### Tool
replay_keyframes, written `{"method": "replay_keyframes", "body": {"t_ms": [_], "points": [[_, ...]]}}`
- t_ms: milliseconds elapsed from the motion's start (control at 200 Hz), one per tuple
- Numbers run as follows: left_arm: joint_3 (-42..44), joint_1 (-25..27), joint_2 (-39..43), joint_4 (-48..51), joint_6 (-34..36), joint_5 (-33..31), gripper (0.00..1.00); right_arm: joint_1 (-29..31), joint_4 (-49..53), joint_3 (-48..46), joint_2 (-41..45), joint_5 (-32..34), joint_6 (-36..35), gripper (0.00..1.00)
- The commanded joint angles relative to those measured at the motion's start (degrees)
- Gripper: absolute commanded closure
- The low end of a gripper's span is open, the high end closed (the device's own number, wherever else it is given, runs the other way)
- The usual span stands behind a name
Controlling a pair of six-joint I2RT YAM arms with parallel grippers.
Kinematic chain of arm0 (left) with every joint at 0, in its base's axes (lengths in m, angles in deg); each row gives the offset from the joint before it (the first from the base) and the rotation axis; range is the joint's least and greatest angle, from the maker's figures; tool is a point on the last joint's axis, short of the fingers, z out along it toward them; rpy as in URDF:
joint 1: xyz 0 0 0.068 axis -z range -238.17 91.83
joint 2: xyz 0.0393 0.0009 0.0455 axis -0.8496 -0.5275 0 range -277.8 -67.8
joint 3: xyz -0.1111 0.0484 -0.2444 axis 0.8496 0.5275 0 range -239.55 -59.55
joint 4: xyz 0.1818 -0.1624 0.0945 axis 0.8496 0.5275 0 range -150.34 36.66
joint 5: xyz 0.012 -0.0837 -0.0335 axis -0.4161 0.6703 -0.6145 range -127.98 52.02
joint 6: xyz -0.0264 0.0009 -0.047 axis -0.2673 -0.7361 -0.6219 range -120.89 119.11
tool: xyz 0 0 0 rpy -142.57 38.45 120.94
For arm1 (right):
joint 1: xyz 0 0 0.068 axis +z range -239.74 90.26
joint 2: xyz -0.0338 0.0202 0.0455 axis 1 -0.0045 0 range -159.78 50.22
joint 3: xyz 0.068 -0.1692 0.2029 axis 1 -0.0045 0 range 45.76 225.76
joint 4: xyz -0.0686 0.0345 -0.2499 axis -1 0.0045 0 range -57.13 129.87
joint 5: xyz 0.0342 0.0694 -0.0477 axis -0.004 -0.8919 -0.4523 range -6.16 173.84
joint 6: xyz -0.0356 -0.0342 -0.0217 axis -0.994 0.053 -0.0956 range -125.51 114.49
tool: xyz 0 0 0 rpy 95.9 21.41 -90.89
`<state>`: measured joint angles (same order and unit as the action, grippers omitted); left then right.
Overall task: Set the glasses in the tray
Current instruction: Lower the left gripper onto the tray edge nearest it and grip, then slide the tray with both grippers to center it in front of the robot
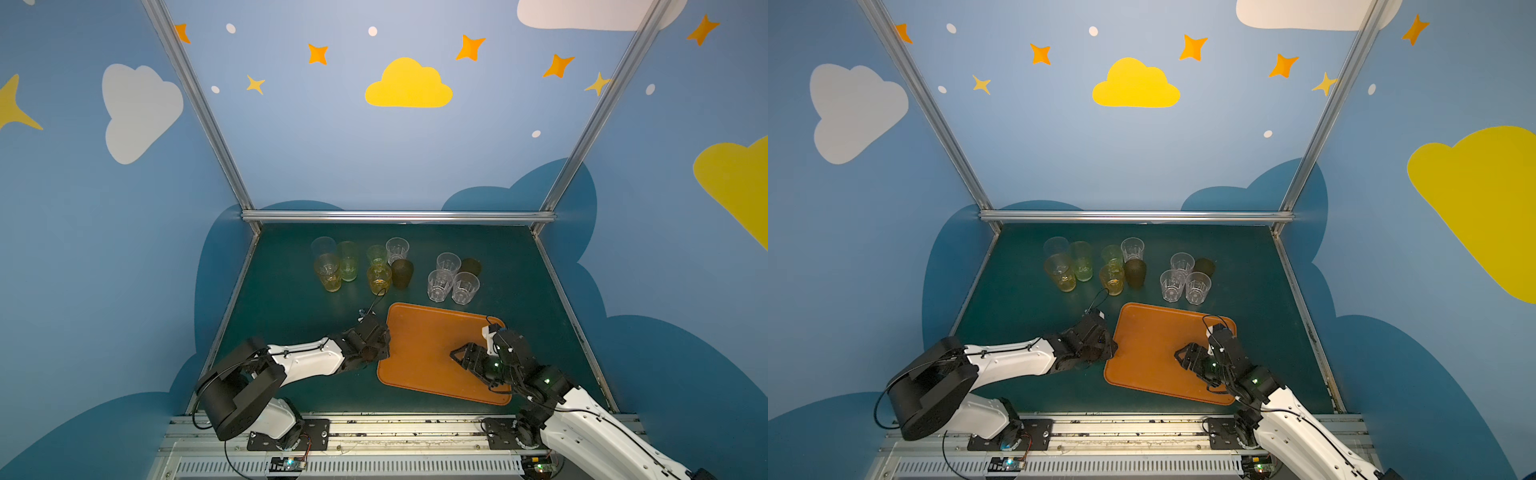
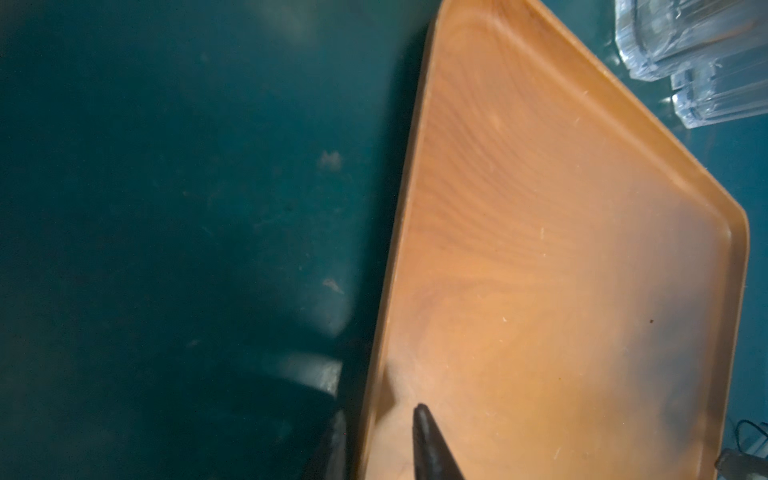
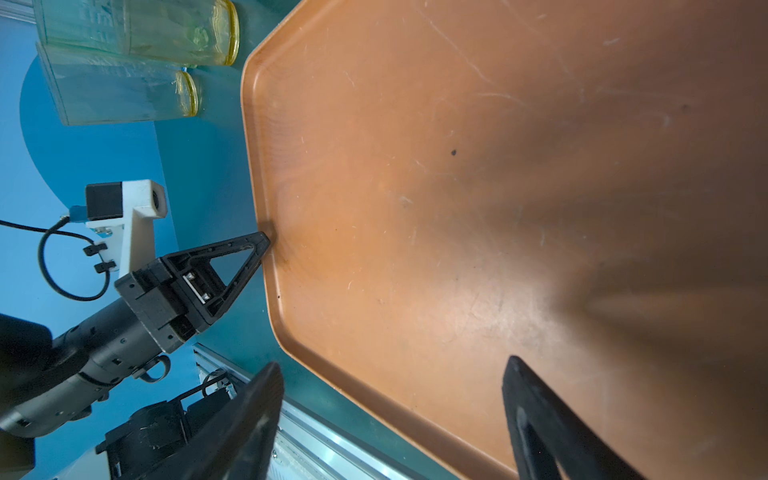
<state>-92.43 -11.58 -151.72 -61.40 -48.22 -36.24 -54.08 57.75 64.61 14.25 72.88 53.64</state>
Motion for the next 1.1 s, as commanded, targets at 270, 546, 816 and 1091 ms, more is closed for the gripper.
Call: {"method": "replay_keyframes", "body": {"t_ms": [270, 546, 816, 1091], "points": [[0.4, 0.2, 0.6, 6.1, -0.3, -3.5, 0.93, -1.2, 2.0, 1.2, -0.3, 0.9, -0.5, 0.18], [2.8, -0.1, 4.7, 9.9, -0.6, -5.6, 0.94, -2.0, 2.7, 1.1, -0.3, 0.8, -0.3, 0.18], [4.4, -2.0, 12.4, 17.1, 3.7, -8.3, 0.92, -2.7, 3.3, 1.1, -0.2, 0.9, -0.1, 0.18], [6.9, -8.0, 20.7, 22.0, 8.8, -8.3, 0.9, -3.4, 3.4, 1.2, -0.4, 1.0, 0.2, 0.18]]}}
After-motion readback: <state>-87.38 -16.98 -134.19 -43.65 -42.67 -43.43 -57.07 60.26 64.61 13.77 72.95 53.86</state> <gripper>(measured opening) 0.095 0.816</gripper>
